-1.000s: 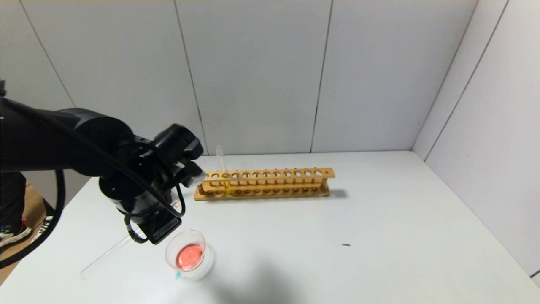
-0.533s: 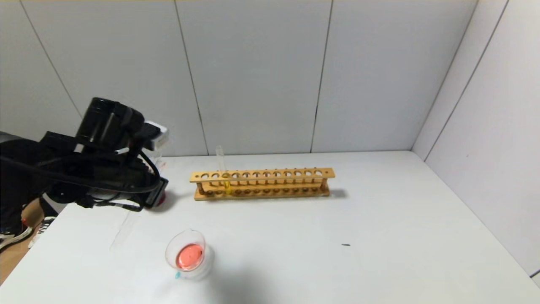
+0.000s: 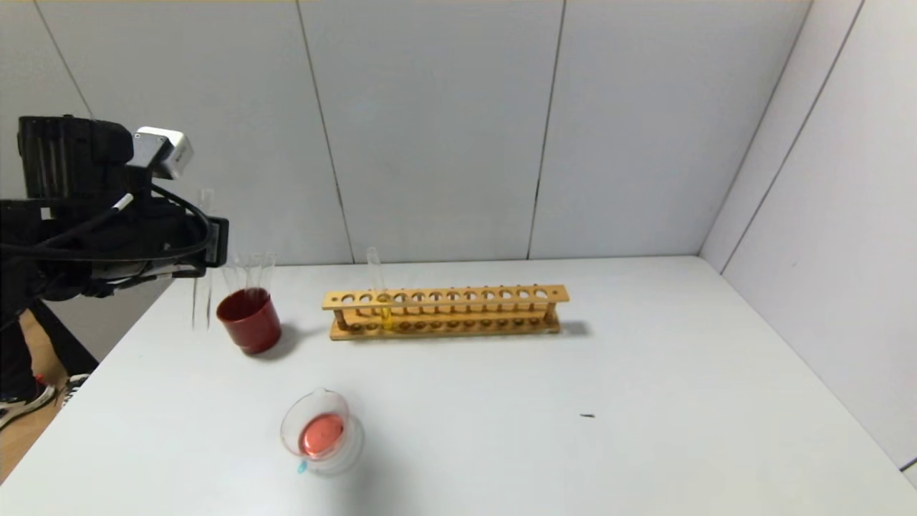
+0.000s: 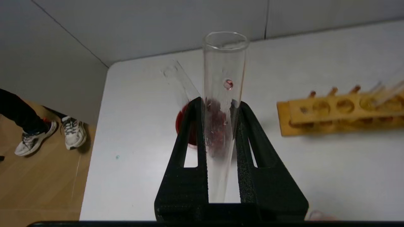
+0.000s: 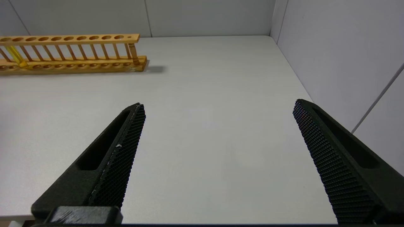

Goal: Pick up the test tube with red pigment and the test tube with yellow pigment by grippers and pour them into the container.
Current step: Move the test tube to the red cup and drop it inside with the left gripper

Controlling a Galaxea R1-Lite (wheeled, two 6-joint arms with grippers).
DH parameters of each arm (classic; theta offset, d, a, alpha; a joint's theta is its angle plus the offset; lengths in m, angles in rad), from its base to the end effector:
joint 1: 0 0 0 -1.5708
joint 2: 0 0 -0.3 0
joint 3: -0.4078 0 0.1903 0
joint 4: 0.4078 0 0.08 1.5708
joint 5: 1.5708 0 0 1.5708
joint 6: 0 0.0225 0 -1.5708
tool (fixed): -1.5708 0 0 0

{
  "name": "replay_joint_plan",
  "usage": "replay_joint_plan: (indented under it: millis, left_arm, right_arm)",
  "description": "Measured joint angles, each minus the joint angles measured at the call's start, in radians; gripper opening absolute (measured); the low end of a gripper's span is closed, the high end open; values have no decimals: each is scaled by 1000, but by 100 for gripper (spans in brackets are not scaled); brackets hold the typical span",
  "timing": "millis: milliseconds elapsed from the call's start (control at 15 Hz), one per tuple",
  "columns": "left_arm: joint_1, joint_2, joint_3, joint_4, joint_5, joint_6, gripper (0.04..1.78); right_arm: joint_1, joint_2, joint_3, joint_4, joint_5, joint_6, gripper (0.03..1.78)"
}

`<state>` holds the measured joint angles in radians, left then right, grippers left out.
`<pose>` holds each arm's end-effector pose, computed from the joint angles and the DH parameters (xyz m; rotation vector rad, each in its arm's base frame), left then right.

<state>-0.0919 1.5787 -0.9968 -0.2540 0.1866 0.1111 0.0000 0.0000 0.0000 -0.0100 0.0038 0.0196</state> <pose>0.2856 -0.0221 0.2341 0.1556 0.3299 0.0757 -0.0228 0.0001 0.0765 0.0196 -0.0100 0.0039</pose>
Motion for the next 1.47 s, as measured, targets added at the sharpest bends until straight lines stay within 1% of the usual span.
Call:
replay_joint_plan:
  millis: [200, 467, 667, 1000, 1400, 1467]
  left_arm:
    - [16, 44, -5, -155, -1, -44, 31]
    - [31, 127, 1, -295, 10, -113, 31]
    - [64, 188, 20, -382, 10, -122, 31]
    - [93, 284, 77, -633, 3, -116, 31]
    - [117, 365, 150, -805, -2, -117, 31]
    - [119, 371, 167, -811, -3, -116, 31]
  right_arm:
    - [0, 0, 0, 0, 0, 0, 171]
    - [0, 0, 0, 0, 0, 0, 171]
    - [0, 0, 0, 0, 0, 0, 171]
    - [0, 0, 0, 0, 0, 0, 171]
    - [0, 0, 0, 0, 0, 0, 171]
    - [0, 0, 0, 0, 0, 0, 171]
